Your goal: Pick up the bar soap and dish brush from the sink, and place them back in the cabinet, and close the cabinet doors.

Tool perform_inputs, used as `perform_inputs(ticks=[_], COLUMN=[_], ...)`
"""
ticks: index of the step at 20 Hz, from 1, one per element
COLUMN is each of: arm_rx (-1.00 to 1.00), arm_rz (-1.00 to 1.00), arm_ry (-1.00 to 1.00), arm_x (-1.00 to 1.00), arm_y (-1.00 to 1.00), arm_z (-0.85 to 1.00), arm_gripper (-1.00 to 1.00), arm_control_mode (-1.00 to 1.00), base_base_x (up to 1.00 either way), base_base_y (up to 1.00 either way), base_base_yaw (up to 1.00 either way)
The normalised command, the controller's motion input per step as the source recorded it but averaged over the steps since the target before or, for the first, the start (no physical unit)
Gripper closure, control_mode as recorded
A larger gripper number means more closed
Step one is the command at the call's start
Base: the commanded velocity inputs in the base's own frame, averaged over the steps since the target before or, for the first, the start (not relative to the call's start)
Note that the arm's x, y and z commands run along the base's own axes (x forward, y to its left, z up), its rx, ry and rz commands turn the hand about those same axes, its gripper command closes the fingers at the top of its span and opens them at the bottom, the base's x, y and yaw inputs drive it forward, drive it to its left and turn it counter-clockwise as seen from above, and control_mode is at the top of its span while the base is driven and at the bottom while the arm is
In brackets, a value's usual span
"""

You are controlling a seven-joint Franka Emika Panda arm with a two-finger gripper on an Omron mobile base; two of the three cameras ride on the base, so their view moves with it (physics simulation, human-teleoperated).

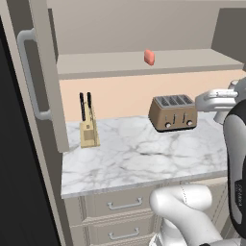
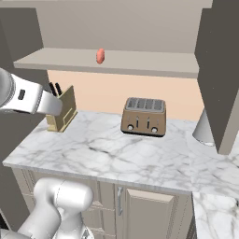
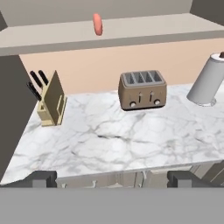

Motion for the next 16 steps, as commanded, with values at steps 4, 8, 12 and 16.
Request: perform_inputs(ticks=[4, 8, 12, 16], arm_rx=[0.0, 0.0, 0.0, 0.0], arm_rz=[0.0, 0.0, 0.0, 0.0], arm_ry=[0.0, 0.0, 0.0, 0.0], arm_x=[0.0, 0.0, 0.0, 0.0], arm_y=[0.0, 0.0, 0.0, 0.0], arm_z=[-0.02, 0.0, 0.0, 0.0], arm_gripper=[-1.0, -1.0, -1.0, -1.0], arm_control_mode=[1.0, 1.0, 1.0, 1.0], base_base_x=[-0.01, -0.27, -0.55, -0.62], base_base_y=[0.0, 0.0, 0.0, 0.03], base_base_yaw=[0.0, 0.0, 0.0, -0.05])
